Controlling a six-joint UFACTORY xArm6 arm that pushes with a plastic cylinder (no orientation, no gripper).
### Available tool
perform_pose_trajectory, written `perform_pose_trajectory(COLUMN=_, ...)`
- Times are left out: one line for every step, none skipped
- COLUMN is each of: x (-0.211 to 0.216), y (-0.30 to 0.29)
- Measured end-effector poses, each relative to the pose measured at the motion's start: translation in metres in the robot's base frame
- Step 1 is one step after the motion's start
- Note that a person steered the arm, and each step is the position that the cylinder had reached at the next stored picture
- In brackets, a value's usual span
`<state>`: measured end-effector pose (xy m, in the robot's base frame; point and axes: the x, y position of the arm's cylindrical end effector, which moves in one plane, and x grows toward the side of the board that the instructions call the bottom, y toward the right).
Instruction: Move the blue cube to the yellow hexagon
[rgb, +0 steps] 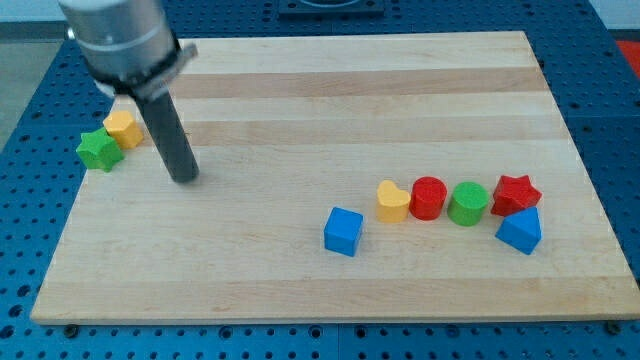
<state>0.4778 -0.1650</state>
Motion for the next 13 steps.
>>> perform_pose_trajectory(x=0.067, y=0.041)
perform_pose_trajectory(x=0.101, y=0.115)
perform_pose_trajectory(x=0.105, y=0.196)
perform_pose_trajectory(x=0.102, y=0.248)
perform_pose_trajectory(x=0.087, y=0.220)
perform_pose_trajectory(x=0.059, y=0.170)
perform_pose_trajectory(x=0.034, y=0.110)
perform_pose_trajectory(x=0.023, y=0.078)
perform_pose_trajectory(x=0.050, y=0.087)
perform_pose_trajectory(x=0.058, y=0.061)
perform_pose_trajectory(x=0.020, y=0.027)
perform_pose_trajectory(x=-0.029, y=0.022)
perform_pose_trajectory(x=-0.077, y=0.022)
